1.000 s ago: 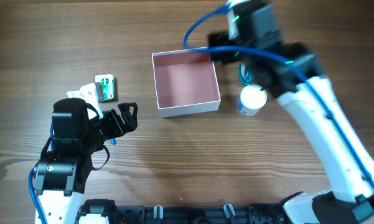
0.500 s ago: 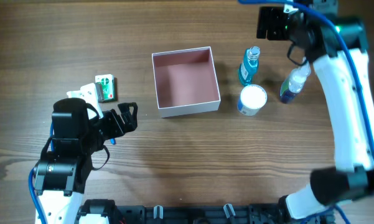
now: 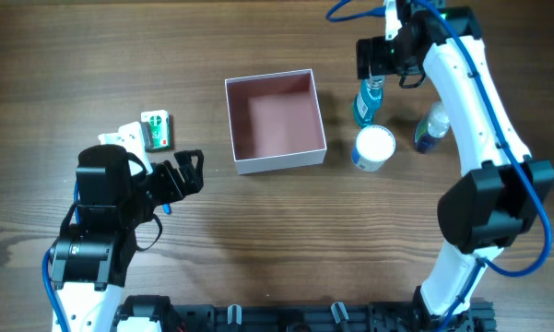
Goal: Pack container
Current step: 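Lower the right gripper onto the blue mouthwash bottle and grasp it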
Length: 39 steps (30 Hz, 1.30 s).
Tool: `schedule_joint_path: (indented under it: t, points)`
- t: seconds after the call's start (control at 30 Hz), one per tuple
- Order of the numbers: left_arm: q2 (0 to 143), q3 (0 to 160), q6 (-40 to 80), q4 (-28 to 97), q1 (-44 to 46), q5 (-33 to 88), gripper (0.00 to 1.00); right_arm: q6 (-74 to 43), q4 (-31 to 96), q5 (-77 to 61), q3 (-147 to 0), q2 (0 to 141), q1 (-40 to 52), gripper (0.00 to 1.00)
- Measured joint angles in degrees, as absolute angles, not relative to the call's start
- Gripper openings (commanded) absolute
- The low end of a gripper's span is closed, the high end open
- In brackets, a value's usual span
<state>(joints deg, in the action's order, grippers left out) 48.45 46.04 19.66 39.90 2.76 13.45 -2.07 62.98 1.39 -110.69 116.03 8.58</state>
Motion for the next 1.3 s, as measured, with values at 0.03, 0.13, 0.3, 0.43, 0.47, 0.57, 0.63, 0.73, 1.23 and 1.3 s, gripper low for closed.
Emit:
schedule_joint_path:
  t: [0.03, 0.13, 0.3, 0.43, 0.47, 0.57, 0.63, 0.73, 1.23, 1.3]
  points:
    - [48.4, 46.0, 19.7, 39.9, 2.8, 13.4, 1.00, -2.0, 63.3, 1.2, -110.7, 116.5, 8.6, 0.93]
    - [48.4, 46.0, 19.7, 39.9, 2.8, 13.5, 1.00, -2.0, 64.9, 0.3, -110.7, 118.2, 8.6, 0.91]
    - [48.4, 46.0, 19.7, 39.9, 2.8, 13.5, 1.00, -2.0, 67.0, -0.4, -110.7, 118.6, 8.6, 0.91]
    - [48.4, 46.0, 19.7, 39.9, 2.8, 13.5, 1.00, -2.0, 67.3, -1.3, -110.7, 118.7, 8.6, 0.91]
    - [48.4, 46.0, 19.7, 39.9, 2.8, 13.5, 1.00, -2.0, 67.3, -1.5, -110.7, 118.9, 8.6, 0.91]
    - [48.4, 46.0, 19.7, 39.9, 2.8, 13.5, 1.00, -2.0, 67.3, -1.9, -110.7, 119.8, 8.6, 0.91]
    - [48.4, 46.0, 19.7, 39.9, 2.8, 13.5, 1.00, -2.0, 67.3, -2.3, -110.7, 121.3, 8.6, 0.90]
    - [48.4, 46.0, 19.7, 39.9, 2.8, 13.5, 1.00, -2.0, 67.3, -2.6, -110.7, 123.0, 8.6, 0.85]
    - [48.4, 46.0, 19.7, 39.9, 2.8, 13.4, 1.00, -3.6, 65.6, -2.5, -110.7, 123.5, 8.7, 0.56]
    - [48.4, 46.0, 19.7, 39.9, 2.8, 13.5, 1.00, -3.8, 65.6, -2.5, -110.7, 123.5, 8.7, 0.51]
